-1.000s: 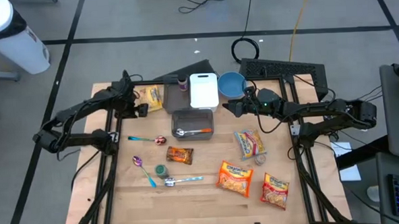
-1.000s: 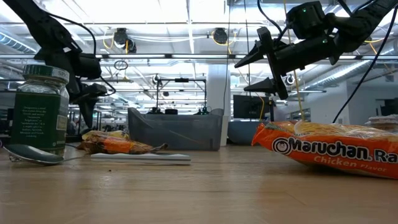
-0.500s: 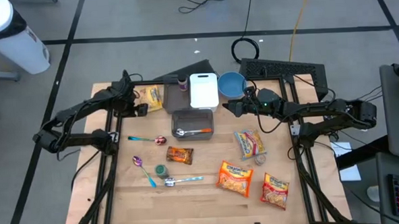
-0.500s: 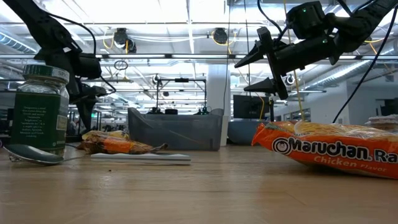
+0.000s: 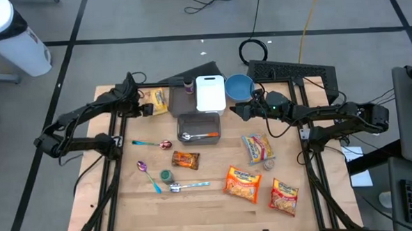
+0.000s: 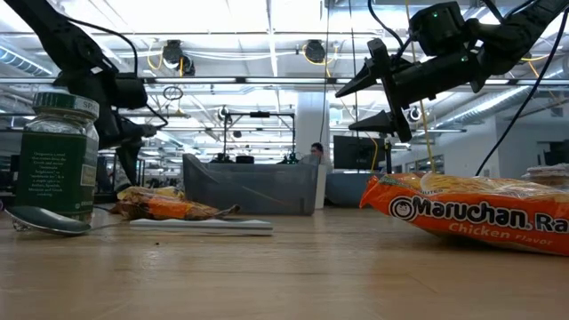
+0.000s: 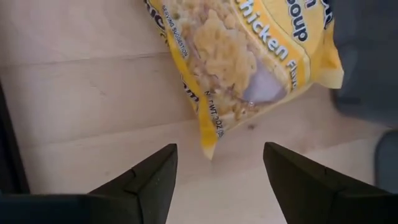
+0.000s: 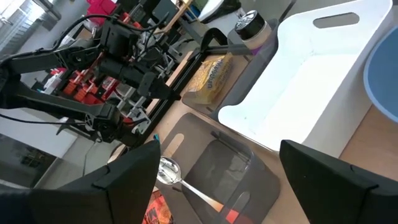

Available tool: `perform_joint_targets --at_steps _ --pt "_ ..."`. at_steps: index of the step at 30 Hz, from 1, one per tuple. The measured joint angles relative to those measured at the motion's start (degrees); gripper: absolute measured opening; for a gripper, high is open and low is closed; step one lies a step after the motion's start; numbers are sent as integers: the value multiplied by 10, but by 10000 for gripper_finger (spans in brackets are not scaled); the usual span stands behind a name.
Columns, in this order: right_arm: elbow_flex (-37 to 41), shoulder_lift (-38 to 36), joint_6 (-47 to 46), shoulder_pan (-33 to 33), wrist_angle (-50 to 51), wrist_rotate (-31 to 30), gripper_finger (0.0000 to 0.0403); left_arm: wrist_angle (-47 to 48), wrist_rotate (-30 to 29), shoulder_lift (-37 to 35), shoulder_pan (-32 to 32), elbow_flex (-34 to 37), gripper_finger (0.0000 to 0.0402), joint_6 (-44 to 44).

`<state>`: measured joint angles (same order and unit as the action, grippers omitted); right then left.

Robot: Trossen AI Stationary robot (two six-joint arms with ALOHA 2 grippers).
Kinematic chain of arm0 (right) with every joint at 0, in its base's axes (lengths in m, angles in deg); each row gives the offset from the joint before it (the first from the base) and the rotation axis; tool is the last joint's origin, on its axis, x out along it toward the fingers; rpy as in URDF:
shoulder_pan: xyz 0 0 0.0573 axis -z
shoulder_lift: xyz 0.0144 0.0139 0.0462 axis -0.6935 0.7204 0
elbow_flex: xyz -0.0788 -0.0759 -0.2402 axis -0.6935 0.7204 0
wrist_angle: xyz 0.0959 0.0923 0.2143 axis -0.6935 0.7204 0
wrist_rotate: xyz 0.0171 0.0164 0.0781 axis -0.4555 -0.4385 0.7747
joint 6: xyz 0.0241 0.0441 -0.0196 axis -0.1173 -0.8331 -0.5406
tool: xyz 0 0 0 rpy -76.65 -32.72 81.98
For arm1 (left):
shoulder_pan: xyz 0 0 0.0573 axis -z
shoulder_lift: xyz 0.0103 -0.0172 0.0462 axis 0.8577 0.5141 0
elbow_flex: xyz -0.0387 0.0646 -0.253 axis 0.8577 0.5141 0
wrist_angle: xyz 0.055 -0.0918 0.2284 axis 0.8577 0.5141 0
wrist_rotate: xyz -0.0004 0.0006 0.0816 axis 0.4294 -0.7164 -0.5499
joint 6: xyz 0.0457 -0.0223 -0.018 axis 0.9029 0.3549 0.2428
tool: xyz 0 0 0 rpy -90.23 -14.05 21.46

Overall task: Pick & Place Food Item
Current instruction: Put the yellow noodle pack into the white bin

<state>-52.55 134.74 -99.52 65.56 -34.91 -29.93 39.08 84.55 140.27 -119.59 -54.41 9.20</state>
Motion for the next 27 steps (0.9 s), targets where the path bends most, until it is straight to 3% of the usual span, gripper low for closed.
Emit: perform_joint_targets --at_steps 14,27 --pt "0 0 0 0 0 0 322 -19 7 102 1 -2 223 10" --pt "0 0 0 0 0 0 322 -54 1 108 4 0 223 20"
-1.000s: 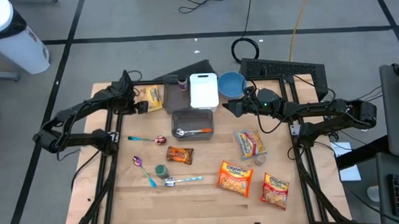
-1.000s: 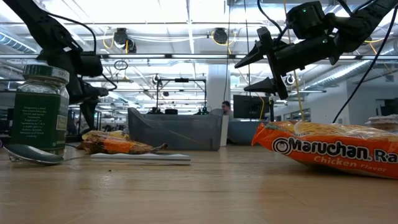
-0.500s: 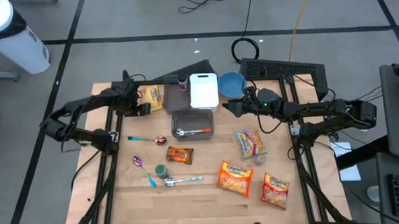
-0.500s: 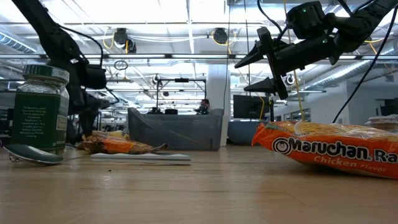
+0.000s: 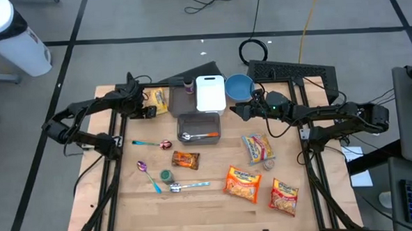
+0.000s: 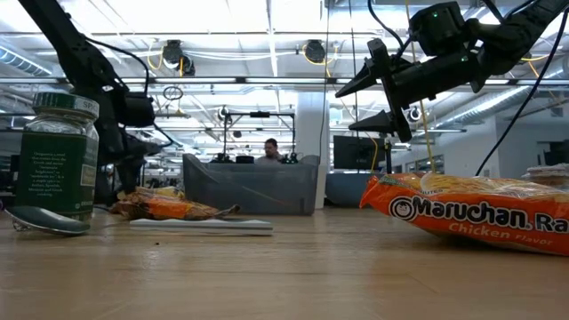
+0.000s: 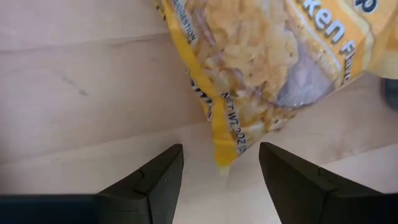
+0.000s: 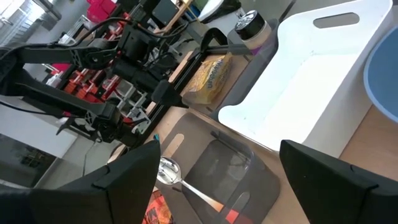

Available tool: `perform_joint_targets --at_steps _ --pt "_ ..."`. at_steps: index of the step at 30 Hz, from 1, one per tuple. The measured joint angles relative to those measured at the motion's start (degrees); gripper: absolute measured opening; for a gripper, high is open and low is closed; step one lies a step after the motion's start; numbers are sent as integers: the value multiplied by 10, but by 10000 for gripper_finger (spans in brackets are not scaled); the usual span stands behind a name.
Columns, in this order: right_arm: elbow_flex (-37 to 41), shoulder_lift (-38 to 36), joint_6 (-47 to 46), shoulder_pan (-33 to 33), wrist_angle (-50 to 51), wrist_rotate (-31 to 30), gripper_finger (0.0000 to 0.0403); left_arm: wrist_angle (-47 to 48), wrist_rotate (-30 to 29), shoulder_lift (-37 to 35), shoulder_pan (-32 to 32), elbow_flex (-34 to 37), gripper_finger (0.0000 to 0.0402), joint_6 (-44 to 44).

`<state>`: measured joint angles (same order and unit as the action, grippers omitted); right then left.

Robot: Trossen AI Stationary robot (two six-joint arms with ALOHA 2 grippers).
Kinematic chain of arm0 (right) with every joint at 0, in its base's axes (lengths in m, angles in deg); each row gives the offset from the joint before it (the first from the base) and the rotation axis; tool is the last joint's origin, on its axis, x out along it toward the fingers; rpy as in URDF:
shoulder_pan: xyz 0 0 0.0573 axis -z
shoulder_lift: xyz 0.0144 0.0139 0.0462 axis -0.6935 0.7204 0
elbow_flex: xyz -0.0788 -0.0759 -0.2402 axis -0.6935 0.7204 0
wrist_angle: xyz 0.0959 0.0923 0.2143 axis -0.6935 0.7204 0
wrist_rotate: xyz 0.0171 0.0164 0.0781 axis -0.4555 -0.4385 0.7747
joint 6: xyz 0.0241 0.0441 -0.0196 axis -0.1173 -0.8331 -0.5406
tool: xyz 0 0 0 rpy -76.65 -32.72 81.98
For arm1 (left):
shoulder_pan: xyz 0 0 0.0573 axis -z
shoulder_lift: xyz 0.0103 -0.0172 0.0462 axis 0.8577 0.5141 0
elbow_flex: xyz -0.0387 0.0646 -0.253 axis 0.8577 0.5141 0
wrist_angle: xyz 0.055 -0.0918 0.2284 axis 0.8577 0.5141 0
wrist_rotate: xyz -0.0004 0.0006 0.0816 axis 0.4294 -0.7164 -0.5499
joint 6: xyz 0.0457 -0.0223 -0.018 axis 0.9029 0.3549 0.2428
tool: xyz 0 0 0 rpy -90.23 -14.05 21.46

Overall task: Pick & Place Food Item
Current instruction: Put the yellow noodle pack into the white bin

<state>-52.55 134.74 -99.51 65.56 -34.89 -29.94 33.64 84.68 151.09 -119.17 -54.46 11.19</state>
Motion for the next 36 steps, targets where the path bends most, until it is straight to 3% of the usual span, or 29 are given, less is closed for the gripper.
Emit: perform_joint_targets --at_steps 18,28,36 --pt "0 0 6 0 1 -15 322 -19 -14 1 5 0 220 8" --pt "0 0 6 0 1 -15 322 -17 -24 2 5 1 135 4" --pt "0 0 6 0 1 -15 322 -25 -27 2 4 1 93 -5"
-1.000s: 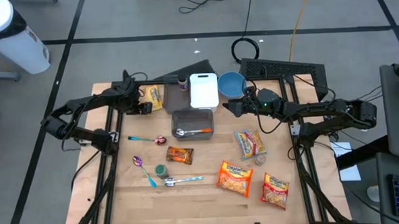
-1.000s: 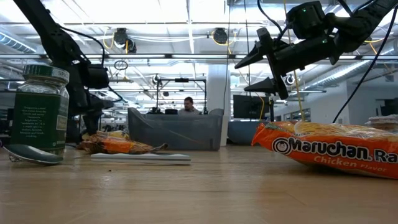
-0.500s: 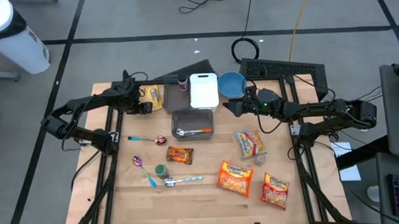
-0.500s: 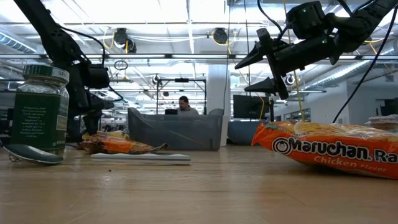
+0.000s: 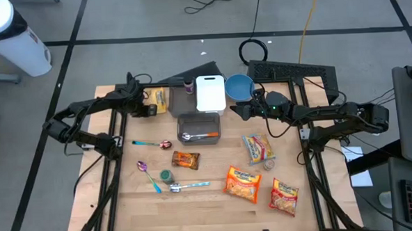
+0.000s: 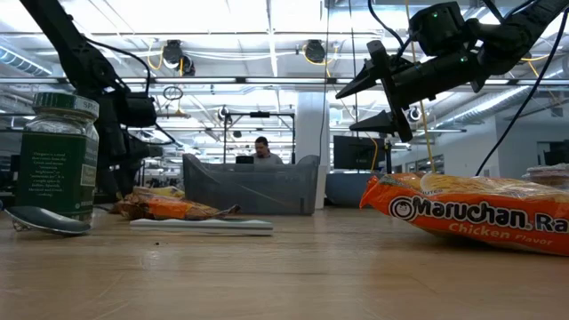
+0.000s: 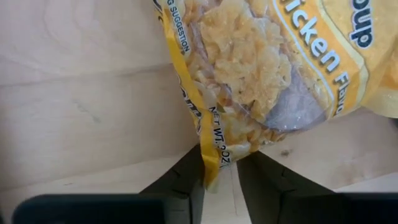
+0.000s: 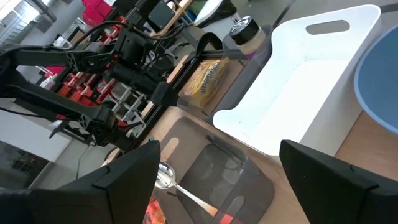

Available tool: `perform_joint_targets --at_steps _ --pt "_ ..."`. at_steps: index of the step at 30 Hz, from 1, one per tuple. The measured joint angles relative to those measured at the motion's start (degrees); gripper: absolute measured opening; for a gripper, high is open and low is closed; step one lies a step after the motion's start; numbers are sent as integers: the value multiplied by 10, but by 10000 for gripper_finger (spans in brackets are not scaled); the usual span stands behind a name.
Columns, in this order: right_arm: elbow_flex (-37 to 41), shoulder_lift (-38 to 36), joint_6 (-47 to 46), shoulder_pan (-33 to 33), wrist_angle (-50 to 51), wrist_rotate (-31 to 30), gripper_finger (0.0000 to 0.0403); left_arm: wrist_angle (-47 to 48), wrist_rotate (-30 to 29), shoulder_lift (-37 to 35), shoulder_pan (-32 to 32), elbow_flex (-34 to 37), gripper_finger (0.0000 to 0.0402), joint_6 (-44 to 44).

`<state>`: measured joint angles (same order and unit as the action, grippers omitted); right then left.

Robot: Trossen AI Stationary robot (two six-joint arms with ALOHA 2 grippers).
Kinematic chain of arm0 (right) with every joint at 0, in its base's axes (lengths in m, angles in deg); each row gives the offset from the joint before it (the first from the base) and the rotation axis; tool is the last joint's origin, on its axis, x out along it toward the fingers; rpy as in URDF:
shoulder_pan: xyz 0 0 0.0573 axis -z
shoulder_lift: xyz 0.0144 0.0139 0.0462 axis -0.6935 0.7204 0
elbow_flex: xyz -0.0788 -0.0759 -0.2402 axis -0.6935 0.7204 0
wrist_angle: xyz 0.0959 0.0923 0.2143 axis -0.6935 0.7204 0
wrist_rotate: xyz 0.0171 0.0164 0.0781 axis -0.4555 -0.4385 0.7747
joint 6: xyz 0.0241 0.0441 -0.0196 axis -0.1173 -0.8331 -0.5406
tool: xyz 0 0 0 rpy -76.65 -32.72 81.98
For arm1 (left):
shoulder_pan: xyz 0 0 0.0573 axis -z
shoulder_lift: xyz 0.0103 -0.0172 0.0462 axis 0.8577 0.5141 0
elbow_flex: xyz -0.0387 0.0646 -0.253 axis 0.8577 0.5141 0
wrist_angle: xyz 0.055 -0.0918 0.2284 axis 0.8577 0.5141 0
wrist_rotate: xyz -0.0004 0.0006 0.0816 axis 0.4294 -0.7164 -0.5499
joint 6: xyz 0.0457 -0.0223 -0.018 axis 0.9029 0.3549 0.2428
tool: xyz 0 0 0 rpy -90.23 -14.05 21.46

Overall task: Pick & Place Food Item
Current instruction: Put the yellow noodle pack into the white bin

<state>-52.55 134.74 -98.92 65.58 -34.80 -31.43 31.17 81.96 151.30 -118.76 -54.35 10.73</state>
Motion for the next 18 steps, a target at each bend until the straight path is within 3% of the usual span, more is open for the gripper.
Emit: perform_joint_targets --at_steps 10,18 --pt "0 0 -2 0 0 2 322 3 1 0 0 0 10 1" --pt "0 0 -2 0 0 2 322 11 18 -1 0 0 4 17"
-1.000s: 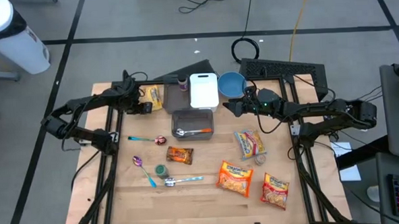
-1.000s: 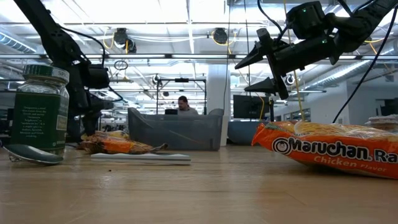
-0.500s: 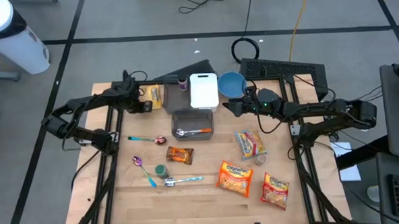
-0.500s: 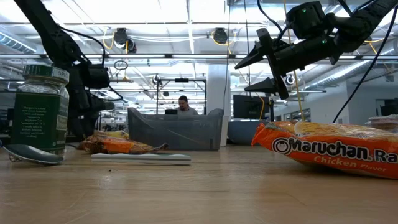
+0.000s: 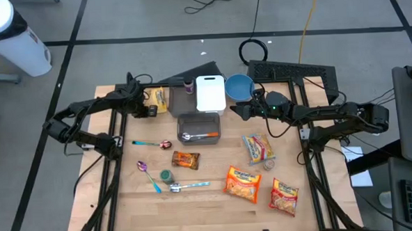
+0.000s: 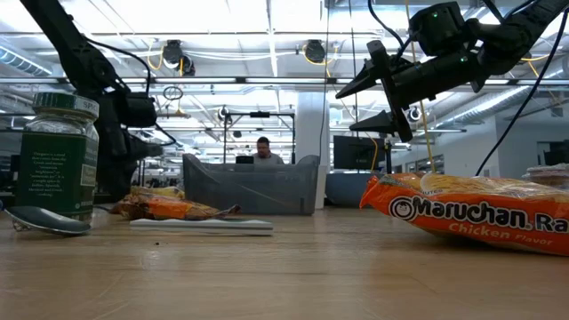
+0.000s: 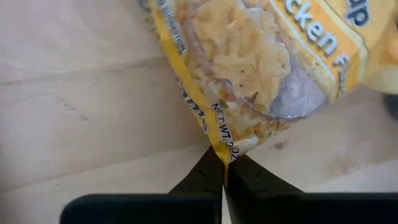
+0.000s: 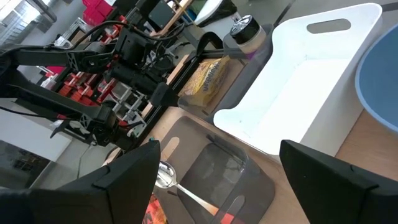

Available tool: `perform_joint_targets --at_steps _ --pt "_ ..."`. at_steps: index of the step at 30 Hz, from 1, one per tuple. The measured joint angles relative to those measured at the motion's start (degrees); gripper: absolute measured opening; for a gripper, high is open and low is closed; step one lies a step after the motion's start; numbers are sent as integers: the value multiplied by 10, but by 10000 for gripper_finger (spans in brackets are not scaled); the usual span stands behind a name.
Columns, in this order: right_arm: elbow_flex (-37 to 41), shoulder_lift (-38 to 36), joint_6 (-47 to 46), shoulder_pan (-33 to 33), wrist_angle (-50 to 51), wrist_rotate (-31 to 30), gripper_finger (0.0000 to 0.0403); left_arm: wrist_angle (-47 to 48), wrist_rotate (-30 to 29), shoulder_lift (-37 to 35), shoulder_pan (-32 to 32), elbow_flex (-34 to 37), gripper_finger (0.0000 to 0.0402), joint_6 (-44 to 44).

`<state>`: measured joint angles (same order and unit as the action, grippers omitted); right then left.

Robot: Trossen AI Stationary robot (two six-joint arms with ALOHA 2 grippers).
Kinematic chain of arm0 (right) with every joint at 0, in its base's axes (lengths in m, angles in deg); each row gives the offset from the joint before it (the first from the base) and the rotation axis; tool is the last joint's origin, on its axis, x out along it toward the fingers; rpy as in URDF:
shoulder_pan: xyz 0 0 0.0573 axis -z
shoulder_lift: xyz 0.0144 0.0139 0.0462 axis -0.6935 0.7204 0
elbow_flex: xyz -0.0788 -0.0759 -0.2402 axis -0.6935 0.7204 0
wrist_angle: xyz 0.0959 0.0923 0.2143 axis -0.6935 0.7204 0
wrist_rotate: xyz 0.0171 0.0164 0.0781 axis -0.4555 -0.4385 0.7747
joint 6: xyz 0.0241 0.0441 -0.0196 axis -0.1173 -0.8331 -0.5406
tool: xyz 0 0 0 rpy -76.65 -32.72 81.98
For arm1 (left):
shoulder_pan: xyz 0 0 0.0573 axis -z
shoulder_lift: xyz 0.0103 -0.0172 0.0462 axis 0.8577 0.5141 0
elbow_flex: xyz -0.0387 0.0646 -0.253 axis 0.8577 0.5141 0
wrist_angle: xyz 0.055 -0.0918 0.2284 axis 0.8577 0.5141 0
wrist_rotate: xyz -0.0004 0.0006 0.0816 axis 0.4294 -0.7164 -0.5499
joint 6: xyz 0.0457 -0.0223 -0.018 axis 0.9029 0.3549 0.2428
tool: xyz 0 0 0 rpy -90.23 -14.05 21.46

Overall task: Pick & Place Food Item
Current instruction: Put the yellow noodle pack into the white bin

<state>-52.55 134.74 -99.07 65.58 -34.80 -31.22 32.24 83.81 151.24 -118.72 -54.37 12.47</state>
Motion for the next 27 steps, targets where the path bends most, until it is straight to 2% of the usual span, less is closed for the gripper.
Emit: perform_joint_targets --at_steps 6,10,20,27 --pt "0 0 0 0 2 0 322 1 74 -11 2 0 4 12" --pt "0 0 0 0 16 0 322 20 114 -43 7 0 3 22" --pt "0 0 29 0 -2 3 322 126 137 -207 9 -3 2 11" --pt "-2 0 99 -6 -98 61 322 187 169 -290 9 -68 1 -25"
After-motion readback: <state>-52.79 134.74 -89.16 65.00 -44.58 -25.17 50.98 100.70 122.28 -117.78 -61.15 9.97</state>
